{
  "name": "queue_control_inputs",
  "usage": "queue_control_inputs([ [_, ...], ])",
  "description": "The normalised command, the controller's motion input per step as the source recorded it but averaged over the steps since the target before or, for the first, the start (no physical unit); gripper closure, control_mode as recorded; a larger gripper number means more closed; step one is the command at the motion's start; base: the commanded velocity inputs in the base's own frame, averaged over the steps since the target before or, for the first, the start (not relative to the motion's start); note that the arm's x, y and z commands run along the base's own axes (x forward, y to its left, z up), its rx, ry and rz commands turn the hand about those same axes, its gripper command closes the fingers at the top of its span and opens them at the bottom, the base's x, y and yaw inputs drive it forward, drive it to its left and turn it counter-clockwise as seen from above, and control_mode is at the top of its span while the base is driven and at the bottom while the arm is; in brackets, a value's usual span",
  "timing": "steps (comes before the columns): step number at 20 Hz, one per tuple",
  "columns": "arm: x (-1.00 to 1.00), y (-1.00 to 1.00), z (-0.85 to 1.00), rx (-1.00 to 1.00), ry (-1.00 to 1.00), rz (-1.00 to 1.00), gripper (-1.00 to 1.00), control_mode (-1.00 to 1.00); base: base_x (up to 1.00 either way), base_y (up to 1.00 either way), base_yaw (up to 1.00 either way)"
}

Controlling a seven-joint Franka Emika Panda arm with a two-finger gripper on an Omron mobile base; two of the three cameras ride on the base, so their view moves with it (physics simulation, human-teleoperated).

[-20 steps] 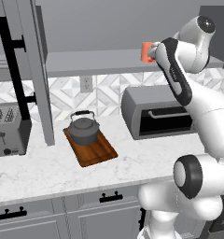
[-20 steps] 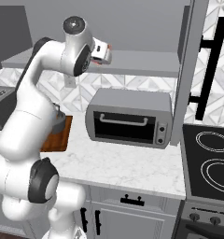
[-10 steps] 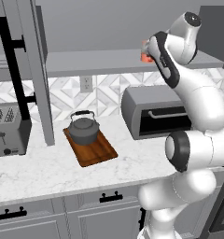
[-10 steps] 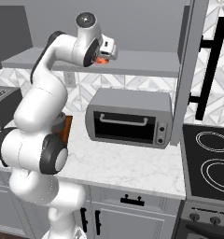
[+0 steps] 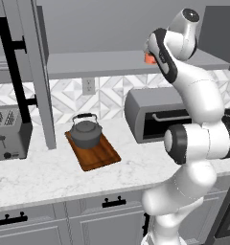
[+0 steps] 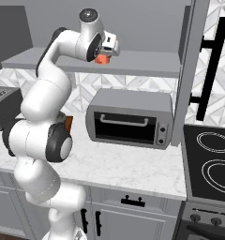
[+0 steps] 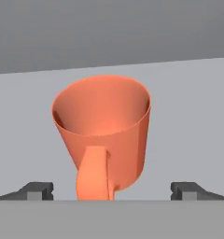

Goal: Pick the kettle from the counter and place it on the tray. Then pick the mug from the cabinet and place it on the tray. Then close the cabinet doors.

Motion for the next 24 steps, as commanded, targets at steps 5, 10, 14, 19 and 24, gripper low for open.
queue_control_inputs([
  [5,0.02,0.0,-0.06,-0.07,-0.05,0.0,-1.0,-1.0,0.0,0.0,0.0],
  [10,0.06,0.01,-0.1,-0.05,-0.06,0.0,-1.0,-1.0,0.0,0.0,0.0],
  [14,0.03,0.0,-0.1,-0.01,-0.03,0.0,-1.0,-1.0,0.0,0.0,0.0],
  [19,0.03,0.0,-0.03,0.0,0.0,0.0,1.0,-1.0,0.0,0.0,0.0],
  [24,0.1,0.0,0.0,0.0,0.0,0.0,1.0,-1.0,0.0,0.0,0.0],
])
